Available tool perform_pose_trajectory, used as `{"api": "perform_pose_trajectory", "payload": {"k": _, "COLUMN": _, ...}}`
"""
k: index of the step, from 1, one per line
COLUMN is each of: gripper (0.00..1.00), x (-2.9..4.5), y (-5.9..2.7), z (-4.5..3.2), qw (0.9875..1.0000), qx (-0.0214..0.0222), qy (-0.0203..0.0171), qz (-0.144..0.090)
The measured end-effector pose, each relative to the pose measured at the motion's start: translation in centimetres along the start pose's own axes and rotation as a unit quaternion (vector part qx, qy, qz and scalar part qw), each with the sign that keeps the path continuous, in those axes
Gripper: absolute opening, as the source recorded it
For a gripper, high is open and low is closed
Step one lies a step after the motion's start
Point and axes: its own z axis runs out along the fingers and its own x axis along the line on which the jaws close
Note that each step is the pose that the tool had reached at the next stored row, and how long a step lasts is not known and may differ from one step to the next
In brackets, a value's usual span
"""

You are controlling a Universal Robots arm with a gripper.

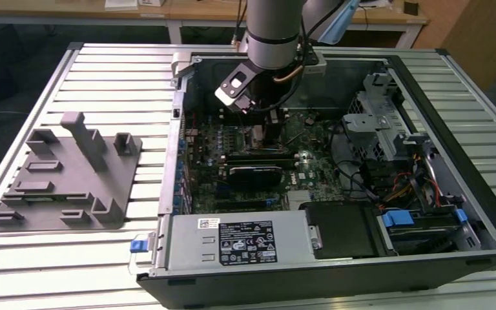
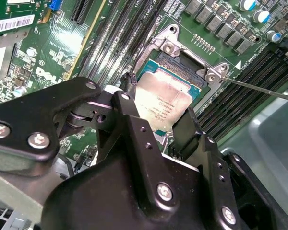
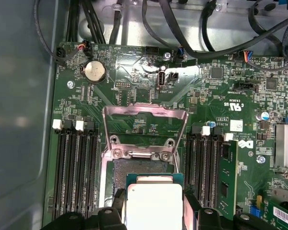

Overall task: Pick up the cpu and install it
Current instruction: 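Place the cpu into insertion slot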

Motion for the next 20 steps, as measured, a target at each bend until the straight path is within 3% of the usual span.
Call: {"api": "perform_pose_trajectory", "payload": {"k": 20, "gripper": 0.55, "x": 0.26, "y": -0.03, "z": 0.94, "qw": 1.0000, "qx": 0.0001, "qy": -0.0019, "qz": 0.000}}
